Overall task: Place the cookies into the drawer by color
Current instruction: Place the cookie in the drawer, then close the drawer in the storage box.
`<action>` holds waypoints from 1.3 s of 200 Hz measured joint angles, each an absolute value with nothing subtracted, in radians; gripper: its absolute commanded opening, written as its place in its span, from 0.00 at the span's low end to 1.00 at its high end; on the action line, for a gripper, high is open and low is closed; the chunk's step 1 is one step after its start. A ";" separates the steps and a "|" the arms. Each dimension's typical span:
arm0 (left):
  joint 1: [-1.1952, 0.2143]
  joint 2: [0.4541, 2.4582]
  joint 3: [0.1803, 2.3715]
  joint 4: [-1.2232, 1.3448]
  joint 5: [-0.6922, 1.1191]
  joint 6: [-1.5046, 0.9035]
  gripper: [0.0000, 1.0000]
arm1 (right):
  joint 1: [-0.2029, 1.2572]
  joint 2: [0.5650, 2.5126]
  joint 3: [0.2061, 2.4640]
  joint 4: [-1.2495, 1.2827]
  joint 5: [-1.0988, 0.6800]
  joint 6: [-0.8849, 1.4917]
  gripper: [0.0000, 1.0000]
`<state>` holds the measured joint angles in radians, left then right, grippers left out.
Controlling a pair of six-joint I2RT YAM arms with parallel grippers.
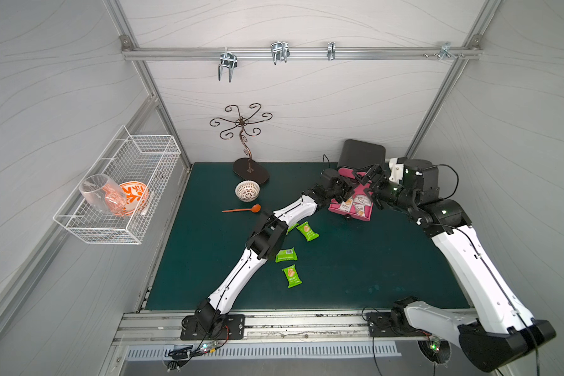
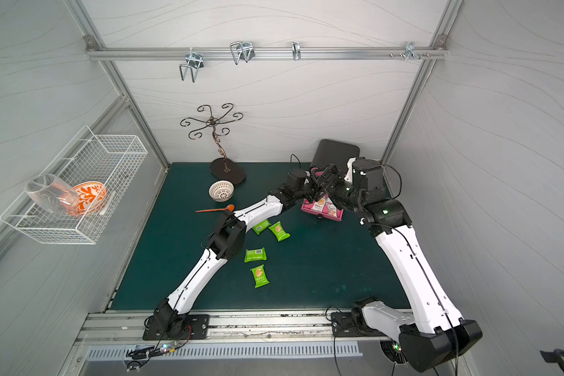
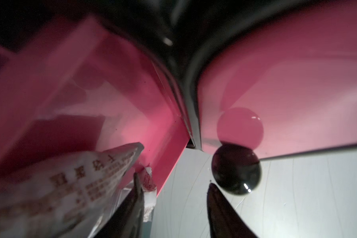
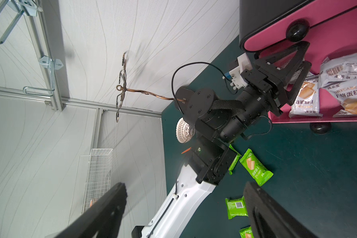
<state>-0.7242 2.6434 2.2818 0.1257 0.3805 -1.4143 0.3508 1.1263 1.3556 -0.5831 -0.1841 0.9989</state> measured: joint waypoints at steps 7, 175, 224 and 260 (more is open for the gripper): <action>-0.722 2.616 2.246 0.118 0.385 -1.395 0.58 | 0.351 1.126 1.356 -0.583 -0.184 0.997 0.94; -0.563 1.418 1.280 -0.408 0.346 -0.417 0.67 | 0.192 1.188 0.900 -0.390 -0.262 0.876 0.89; -0.616 1.374 1.230 -0.616 0.276 -0.278 0.72 | 0.165 1.252 0.683 -0.141 -0.281 0.837 0.63; -0.737 1.411 1.309 -0.701 0.224 -0.156 0.73 | 0.165 1.303 0.556 0.109 -0.242 0.809 0.49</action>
